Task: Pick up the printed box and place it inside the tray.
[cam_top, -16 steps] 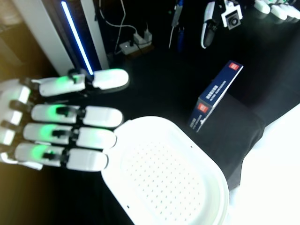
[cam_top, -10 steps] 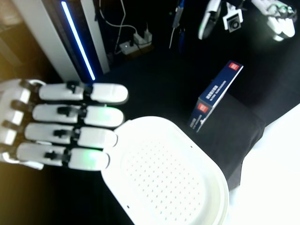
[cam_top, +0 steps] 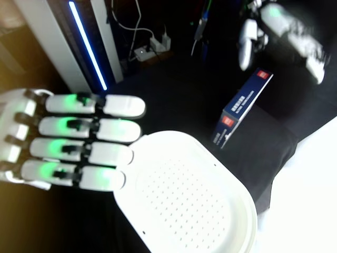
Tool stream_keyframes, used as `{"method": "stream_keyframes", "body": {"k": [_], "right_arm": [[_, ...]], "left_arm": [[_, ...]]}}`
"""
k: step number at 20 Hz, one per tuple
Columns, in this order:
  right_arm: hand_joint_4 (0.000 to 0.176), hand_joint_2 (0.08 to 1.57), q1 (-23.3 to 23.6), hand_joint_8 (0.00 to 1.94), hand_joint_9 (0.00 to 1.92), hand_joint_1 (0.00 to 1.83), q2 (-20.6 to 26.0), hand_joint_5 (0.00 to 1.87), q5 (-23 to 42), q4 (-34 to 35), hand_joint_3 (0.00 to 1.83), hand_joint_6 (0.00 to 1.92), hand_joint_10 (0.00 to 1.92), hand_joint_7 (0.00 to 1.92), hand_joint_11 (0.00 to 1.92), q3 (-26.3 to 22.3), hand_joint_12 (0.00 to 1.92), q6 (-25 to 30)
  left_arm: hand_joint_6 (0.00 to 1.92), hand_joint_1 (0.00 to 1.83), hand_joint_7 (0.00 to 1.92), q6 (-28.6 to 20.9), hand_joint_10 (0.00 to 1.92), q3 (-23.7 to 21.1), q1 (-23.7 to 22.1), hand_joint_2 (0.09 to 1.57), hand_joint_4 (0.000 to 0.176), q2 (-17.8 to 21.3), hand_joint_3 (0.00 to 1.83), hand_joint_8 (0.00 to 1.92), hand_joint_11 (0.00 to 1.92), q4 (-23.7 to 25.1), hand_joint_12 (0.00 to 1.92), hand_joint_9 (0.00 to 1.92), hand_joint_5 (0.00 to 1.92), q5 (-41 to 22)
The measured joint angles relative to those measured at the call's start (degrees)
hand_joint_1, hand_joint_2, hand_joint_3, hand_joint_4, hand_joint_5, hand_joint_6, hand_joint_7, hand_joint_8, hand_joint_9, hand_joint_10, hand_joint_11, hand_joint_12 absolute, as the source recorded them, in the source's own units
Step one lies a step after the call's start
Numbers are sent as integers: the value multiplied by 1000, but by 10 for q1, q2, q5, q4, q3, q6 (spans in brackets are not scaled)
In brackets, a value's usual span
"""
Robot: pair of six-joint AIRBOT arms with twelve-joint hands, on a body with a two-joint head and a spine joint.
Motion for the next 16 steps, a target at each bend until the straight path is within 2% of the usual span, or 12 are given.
{"method": "stream_keyframes", "body": {"k": [2,3,6,8,9,10,11,13,15,16], "right_arm": [[0,1115,0,0,0,806,0,0,0,0,42,0,0,0,0,0,0,0],[0,1106,0,0,0,806,-1,0,0,-1,37,0,0,0,0,0,0,0],[0,1062,0,0,0,793,-2,0,0,0,15,0,0,0,0,0,0,0],[0,1088,0,0,0,736,-2,0,0,0,26,0,0,0,0,0,0,0],[0,1090,0,5,0,733,-3,0,0,0,27,0,0,13,0,0,0,0],[0,1069,0,0,0,748,-4,0,0,0,17,0,0,2,0,0,0,0],[0,1071,0,3,0,769,-5,0,0,-2,17,0,0,7,0,0,0,0],[0,1017,0,9,2,912,-5,0,0,-1,0,0,0,25,0,0,0,0],[0,997,0,16,15,881,-5,0,0,0,0,0,6,50,0,0,0,0],[0,1015,5,18,44,906,-6,0,-2,-2,0,0,18,59,0,0,0,0]], "left_arm": [[0,322,122,-2,7,6,5,935,0,-10,0,5,0,2,430,149,2,21],[0,318,118,-2,9,8,5,927,9,-14,0,2,0,4,436,155,0,26],[0,273,138,-2,9,13,5,881,20,-22,0,1,0,17,557,199,0,37],[0,317,146,-2,3,19,5,848,51,-30,0,2,0,28,482,199,0,52],[0,332,143,-2,1,24,5,846,43,-35,0,0,0,28,449,195,0,54],[1,484,167,-2,3,31,5,864,0,-40,0,3,0,30,488,209,12,56],[0,565,244,-6,4,33,5,876,0,-42,0,0,34,27,578,276,81,55],[7,705,478,-28,13,33,12,843,0,-42,0,6,271,41,594,500,347,43],[12,860,712,-41,18,33,12,883,0,-43,1,12,484,47,601,714,631,40],[9,960,851,-49,20,33,12,925,0,-43,0,12,539,54,711,830,785,40]]}}
